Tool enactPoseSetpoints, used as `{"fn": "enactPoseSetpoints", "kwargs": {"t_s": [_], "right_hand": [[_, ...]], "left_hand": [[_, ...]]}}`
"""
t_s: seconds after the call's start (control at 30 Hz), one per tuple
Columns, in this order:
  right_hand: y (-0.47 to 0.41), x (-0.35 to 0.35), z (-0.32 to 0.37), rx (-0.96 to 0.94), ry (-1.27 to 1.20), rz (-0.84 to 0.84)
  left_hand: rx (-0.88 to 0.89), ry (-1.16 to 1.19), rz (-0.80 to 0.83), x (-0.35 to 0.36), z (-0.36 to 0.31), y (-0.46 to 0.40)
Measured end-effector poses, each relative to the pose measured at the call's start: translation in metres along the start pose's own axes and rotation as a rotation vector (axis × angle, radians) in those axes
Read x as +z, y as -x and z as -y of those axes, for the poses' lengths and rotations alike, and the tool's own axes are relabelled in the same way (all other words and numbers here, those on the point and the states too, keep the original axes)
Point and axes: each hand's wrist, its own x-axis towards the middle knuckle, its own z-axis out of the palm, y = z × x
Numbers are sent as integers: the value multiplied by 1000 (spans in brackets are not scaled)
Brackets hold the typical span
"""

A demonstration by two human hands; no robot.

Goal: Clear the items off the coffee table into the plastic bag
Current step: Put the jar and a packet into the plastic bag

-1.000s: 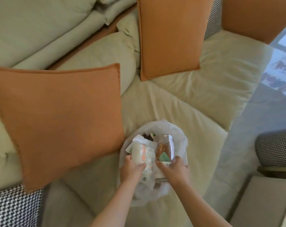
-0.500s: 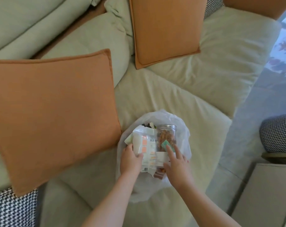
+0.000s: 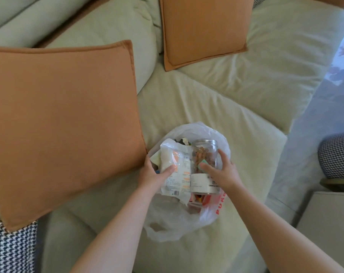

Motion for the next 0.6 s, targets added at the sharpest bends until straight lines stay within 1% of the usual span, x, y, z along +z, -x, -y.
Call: {"fn": "enactPoseSetpoints", "kwargs": {"t_s": [0.1, 0.17, 0.23, 0.3, 0.33, 0.37, 0.4, 0.47, 0.53, 0.6], "right_hand": [[5, 1, 4, -38, 58, -37], [11, 1, 3, -56, 87, -76], [18, -2, 3, -91, 74, -124], [21, -7, 2, -129, 80, -166], [22, -8, 3, -144, 102, -182], [22, -8, 3, -154, 147, -200], [23, -6, 4, -175, 209, -222], [24, -2, 3, -233, 321, -262], [25, 0, 0, -271, 325, -289], [25, -1, -2, -300, 300, -324]], "left_hand": [[0, -81, -89, -3, -5, 0], [-15, -64, -77, -3, -5, 1], [-36, 73, -36, -3, -5, 2], [-44, 233, -76, -4, -4, 3], [-43, 241, -124, -5, -3, 2], [-39, 161, -176, -6, -3, 0], [-36, 32, -219, -5, 0, -3], [-24, -176, -271, -4, 3, -6], [3, -228, -295, -4, 4, -7], [40, -170, -310, -8, -1, -4]]}}
